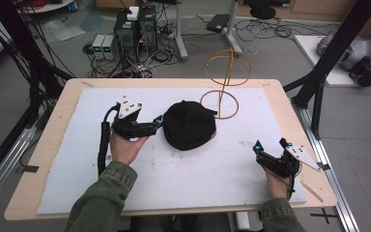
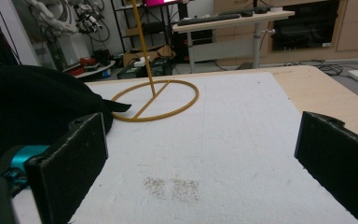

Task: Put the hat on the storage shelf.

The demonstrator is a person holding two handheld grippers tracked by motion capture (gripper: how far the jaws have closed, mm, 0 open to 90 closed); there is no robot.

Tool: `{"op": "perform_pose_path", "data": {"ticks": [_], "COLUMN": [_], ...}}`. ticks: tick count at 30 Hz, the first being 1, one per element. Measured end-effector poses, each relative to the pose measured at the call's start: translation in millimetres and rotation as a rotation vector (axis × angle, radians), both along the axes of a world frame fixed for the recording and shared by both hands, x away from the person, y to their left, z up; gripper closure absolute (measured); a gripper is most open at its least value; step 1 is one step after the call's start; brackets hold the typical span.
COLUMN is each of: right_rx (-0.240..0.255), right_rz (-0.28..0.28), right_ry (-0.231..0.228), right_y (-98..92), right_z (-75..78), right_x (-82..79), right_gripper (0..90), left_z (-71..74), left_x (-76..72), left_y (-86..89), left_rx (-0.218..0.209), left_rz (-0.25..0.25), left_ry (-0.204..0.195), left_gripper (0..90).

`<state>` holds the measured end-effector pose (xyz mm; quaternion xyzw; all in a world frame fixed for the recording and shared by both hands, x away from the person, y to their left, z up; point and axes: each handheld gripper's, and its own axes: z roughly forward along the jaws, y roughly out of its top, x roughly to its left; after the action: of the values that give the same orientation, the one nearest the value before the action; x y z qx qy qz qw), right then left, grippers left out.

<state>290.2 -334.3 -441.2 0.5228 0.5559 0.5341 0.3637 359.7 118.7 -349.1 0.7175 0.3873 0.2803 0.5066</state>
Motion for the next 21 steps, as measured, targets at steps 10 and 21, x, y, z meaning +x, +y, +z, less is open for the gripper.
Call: {"op": "perform_pose_path", "data": {"ticks": [10, 21], "right_rx": [-0.018, -0.024], "right_rz": [0.019, 0.022], "right_ry": [0.002, -0.005], "right_y": [3.8, 4.6], "right_z": [0.0, 1.2], "right_x": [0.2, 0.7], "right_gripper": [1.6, 1.6], "left_z": [-4.0, -8.0], "left_x": [14.2, 28.0], "left_y": [-23.1, -59.5], "left_rx": [0.027, 0.071], "left_rz": [-0.037, -0.094], "left_ry": [0.034, 0.093], "left_gripper": [17.0, 16.7]}}
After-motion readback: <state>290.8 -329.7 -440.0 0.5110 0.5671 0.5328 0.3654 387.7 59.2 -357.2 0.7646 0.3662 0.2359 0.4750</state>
